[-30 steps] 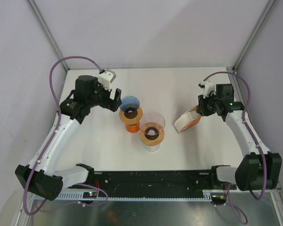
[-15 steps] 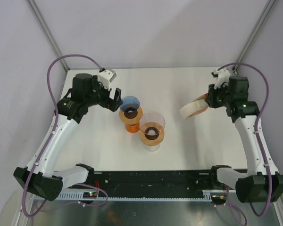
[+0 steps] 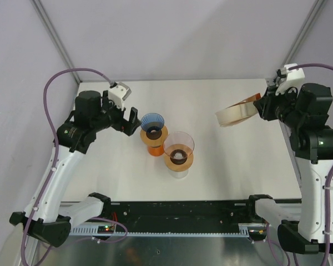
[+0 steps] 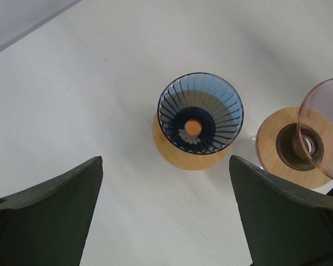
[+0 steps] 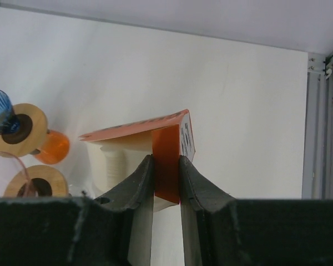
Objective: Place the coffee filter in the dripper
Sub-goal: Pick up the coffee filter holder from the center of the board, then place the coffee filter holder at the center of the board.
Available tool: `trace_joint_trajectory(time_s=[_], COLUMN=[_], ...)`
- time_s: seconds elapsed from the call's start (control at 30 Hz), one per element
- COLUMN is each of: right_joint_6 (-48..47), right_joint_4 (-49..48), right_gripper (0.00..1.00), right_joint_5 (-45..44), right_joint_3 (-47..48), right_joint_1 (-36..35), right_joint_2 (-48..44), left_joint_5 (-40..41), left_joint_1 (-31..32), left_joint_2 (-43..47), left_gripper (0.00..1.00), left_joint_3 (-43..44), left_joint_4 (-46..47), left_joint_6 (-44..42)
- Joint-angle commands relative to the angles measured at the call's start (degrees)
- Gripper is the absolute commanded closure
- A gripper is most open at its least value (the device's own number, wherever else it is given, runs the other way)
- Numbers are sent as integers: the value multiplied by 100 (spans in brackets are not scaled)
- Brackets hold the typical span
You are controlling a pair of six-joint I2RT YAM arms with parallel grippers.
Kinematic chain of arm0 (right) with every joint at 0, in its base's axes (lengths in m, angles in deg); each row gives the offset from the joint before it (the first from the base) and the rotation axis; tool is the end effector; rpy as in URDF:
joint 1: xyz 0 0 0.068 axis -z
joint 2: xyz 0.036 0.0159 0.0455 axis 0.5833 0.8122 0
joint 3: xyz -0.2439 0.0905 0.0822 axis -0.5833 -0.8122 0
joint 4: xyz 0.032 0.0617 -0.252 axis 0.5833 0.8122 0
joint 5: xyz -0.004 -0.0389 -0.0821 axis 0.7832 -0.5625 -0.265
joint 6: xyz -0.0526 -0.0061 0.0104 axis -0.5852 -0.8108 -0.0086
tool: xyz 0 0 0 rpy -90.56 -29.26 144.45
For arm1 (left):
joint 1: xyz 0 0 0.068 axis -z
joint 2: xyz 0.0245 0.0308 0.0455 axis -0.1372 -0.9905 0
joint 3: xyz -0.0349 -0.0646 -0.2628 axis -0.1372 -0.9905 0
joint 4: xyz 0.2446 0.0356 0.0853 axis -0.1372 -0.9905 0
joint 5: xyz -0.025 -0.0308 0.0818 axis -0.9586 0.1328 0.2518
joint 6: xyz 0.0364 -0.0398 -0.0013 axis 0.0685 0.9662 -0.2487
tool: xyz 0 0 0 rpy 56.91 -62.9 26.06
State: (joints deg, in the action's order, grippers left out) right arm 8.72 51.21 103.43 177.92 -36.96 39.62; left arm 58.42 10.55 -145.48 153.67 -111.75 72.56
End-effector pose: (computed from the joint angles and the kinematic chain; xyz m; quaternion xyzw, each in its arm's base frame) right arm 0.1571 0.0121 0.4842 -0.1162 0.7992 0.0785 0.5845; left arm 0.1964 -0.0763 0.4118 0.2758 0.8061 -0.1646 0.4970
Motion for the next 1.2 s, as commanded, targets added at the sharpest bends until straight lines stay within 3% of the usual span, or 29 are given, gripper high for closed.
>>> trace_joint_trajectory(time_s=[0.0,0.23,0.47,0.77,0.93,1.17], right_joint_6=[259,698,852,409,112,-436], right_joint_4=[422,281,-298,-485,-628,-674], right_gripper=[100,100,100,100,100,100], right_joint_5=[194,578,-309,-737,-261,781], right_joint_3=[925,1503,1987,3386,3630,3279], right_joint_1=[-112,-943,-3186,-5230,-5818,-6277], right_joint_2=[76,434,1135,2635,3237,3977], left_joint_5=[310,767,1136,264,-110,-401], left_joint_1=[-55,-80,-381,-2037,-2446,-2553], left_joint_2=[339,501,686,501,503,722], left_gripper=[0,0,0,0,0,0], left_joint_3=[126,39,-2,248,483,933], left_joint_4=[-168,-399,-568,-580,-620,-851], left_joint_6=[-159,-112,-142,-98,-61,49])
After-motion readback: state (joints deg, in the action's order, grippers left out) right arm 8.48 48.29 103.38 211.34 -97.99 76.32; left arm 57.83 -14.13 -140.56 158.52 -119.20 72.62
